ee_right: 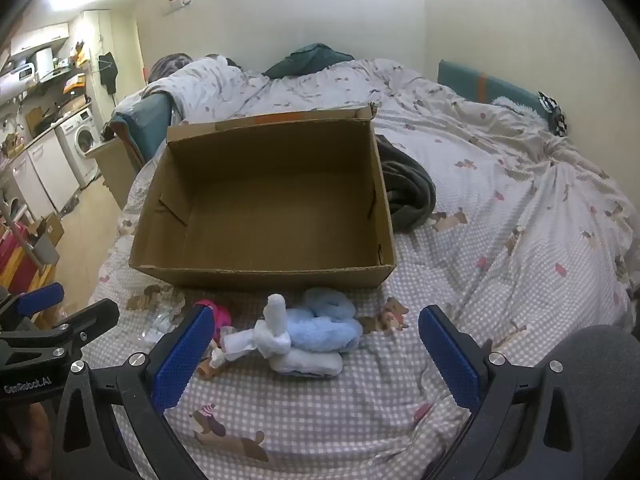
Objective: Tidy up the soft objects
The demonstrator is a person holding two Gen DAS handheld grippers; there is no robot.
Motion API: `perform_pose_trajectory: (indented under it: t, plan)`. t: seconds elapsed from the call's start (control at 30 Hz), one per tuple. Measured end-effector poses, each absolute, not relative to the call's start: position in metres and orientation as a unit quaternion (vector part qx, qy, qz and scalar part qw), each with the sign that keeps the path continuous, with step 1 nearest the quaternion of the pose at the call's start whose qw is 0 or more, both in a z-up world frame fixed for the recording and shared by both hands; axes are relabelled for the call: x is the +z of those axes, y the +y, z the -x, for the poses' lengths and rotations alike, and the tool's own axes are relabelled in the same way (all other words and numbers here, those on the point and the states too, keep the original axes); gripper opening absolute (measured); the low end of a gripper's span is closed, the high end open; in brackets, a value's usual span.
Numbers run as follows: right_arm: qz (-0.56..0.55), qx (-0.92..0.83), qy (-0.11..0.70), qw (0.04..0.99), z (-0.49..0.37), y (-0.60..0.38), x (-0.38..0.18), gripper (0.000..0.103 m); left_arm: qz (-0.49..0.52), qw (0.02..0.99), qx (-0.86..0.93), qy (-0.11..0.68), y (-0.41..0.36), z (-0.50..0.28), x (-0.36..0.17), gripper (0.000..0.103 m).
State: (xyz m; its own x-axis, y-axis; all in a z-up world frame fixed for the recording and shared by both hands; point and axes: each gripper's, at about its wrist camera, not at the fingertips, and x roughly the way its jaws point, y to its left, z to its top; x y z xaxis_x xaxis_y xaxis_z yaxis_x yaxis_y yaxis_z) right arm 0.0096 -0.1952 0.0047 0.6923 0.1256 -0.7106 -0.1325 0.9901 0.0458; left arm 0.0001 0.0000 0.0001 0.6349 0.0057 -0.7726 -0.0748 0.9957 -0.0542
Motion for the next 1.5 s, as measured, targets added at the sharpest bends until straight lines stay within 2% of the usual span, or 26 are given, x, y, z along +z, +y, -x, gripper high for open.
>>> perform_pose_trajectory:
  t: [1.5]
  plan:
    - [0.011,0.068,0.383,0.921,-0.0098,-0.1915,0.0048,0.103,0.037,0.903,0.025,0.427,0.0011,-0.0008,-0.003,0.102]
